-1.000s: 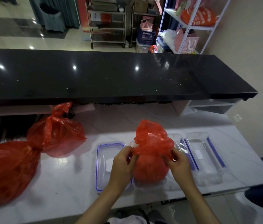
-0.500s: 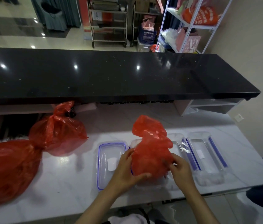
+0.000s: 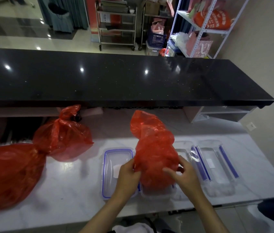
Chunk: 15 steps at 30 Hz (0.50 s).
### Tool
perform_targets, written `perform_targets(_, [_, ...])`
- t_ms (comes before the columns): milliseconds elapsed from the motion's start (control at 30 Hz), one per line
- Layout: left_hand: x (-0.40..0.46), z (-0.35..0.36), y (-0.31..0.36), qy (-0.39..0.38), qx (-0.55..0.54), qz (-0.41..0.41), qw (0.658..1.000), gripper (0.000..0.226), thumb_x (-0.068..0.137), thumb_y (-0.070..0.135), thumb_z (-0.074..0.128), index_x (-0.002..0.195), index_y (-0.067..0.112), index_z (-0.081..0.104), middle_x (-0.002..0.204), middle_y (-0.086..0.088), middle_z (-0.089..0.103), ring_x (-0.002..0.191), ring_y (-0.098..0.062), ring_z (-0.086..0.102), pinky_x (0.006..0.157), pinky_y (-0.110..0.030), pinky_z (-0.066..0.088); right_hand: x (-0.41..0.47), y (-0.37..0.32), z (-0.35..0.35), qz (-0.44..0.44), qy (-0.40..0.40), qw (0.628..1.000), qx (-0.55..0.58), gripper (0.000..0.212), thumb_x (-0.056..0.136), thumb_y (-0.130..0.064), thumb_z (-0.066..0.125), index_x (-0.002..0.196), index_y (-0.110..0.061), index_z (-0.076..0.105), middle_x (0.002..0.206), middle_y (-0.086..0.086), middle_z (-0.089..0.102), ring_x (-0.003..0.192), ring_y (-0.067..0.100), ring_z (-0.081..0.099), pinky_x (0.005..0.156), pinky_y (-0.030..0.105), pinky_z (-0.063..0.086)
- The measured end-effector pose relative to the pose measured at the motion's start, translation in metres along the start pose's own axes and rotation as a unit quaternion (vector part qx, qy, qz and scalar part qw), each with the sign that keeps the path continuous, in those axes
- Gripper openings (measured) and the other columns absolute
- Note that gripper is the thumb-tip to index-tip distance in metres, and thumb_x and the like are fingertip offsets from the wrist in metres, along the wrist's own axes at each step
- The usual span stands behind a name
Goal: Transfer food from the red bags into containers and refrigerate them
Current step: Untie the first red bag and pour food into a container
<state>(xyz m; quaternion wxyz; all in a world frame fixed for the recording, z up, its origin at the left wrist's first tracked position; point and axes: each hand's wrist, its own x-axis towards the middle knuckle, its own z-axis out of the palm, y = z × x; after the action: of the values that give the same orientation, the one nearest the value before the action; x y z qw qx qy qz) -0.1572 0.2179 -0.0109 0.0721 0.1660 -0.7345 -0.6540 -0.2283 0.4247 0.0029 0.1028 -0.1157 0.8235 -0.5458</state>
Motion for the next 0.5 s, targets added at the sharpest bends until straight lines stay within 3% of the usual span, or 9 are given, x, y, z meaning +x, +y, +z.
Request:
perform_targets(33, [0.001, 0.001, 0.0, 0.017, -0.014, -0.008, 1.0, 0.019, 0.093, 0.002, 0.066, 0.09, 0.018, 0.075, 0.081, 0.002, 0.077, 0.076, -0.014, 0.071, 0.07, -0.029, 0.06, -0.004, 0.005, 0.001, -0.007, -0.024, 0.999, -0.033, 0.047, 0.077, -0.042, 0.085, 0.118, -0.033, 0.064, 0.109, -0.021, 0.07, 0.101, -0.002, 0.066, 0.082, 0.019, 0.058])
perform_targets(100, [0.003, 0.001, 0.0, 0.039, -0.035, -0.023, 0.998, 0.008, 0.097, 0.017, 0.069, 0.093, 0.02, 0.075, 0.084, 0.001, 0.078, 0.081, -0.019, 0.074, 0.073, -0.033, 0.063, -0.005, 0.019, 0.001, -0.033, -0.018, 0.994, -0.107, 0.037, 0.084, -0.04, 0.08, 0.117, -0.032, 0.065, 0.108, -0.019, 0.067, 0.102, 0.001, 0.064, 0.084, 0.021, 0.058])
perform_targets(167, [0.004, 0.001, 0.0, 0.045, -0.048, -0.037, 0.997, 0.01, 0.098, 0.031, 0.068, 0.095, 0.023, 0.074, 0.086, 0.002, 0.079, 0.083, -0.017, 0.076, 0.076, -0.035, 0.064, -0.003, 0.03, 0.002, -0.049, 0.011, 0.991, -0.126, 0.024, 0.091, -0.014, 0.074, 0.109, -0.029, 0.07, 0.102, -0.013, 0.067, 0.097, 0.007, 0.065, 0.082, 0.028, 0.059])
perform_targets(267, [0.005, 0.002, 0.0, 0.022, -0.06, -0.058, 0.996, 0.013, 0.095, 0.04, 0.067, 0.099, 0.029, 0.073, 0.091, 0.008, 0.079, 0.089, -0.015, 0.076, 0.078, -0.029, 0.062, 0.0, 0.027, 0.0, -0.039, 0.065, 0.991, -0.108, 0.039, 0.09, 0.008, 0.065, 0.091, -0.031, 0.069, 0.09, -0.008, 0.068, 0.086, 0.006, 0.066, 0.069, 0.016, 0.055])
perform_targets(300, [0.005, 0.002, 0.0, 0.009, -0.054, -0.062, 0.997, 0.01, 0.095, 0.038, 0.069, 0.099, 0.03, 0.073, 0.091, 0.01, 0.079, 0.091, -0.016, 0.075, 0.077, -0.024, 0.061, 0.001, 0.026, 0.0, -0.032, 0.082, 0.992, -0.095, 0.038, 0.089, 0.008, 0.066, 0.087, -0.03, 0.068, 0.086, -0.008, 0.068, 0.083, 0.005, 0.066, 0.067, 0.014, 0.053])
perform_targets(367, [0.004, 0.0, -0.003, -0.016, 0.02, -0.048, 0.999, 0.008, 0.092, 0.039, 0.074, 0.099, 0.035, 0.072, 0.094, 0.013, 0.075, 0.096, -0.014, 0.07, 0.076, -0.018, 0.055, 0.006, 0.026, -0.001, -0.005, 0.103, 0.993, -0.049, 0.031, 0.09, 0.005, 0.067, 0.086, -0.026, 0.071, 0.08, -0.006, 0.07, 0.078, 0.009, 0.069, 0.068, 0.022, 0.059])
perform_targets(433, [0.003, -0.006, -0.007, -0.068, 0.119, -0.008, 0.991, 0.029, 0.082, 0.057, 0.078, 0.107, 0.049, 0.064, 0.106, 0.022, 0.064, 0.102, 0.0, 0.061, 0.083, -0.016, 0.051, 0.008, 0.024, 0.0, 0.036, 0.116, 0.992, 0.034, 0.019, 0.095, -0.004, 0.067, 0.092, -0.021, 0.074, 0.083, -0.003, 0.075, 0.078, 0.018, 0.074, 0.065, 0.035, 0.064])
perform_targets(500, [0.002, -0.011, -0.009, -0.126, 0.123, 0.001, 0.984, 0.047, 0.074, 0.064, 0.083, 0.112, 0.056, 0.057, 0.114, 0.025, 0.058, 0.104, 0.008, 0.058, 0.083, -0.013, 0.051, 0.008, 0.018, 0.002, 0.066, 0.121, 0.984, 0.111, 0.009, 0.096, -0.013, 0.068, 0.096, -0.019, 0.075, 0.085, 0.0, 0.078, 0.081, 0.02, 0.076, 0.064, 0.037, 0.064])
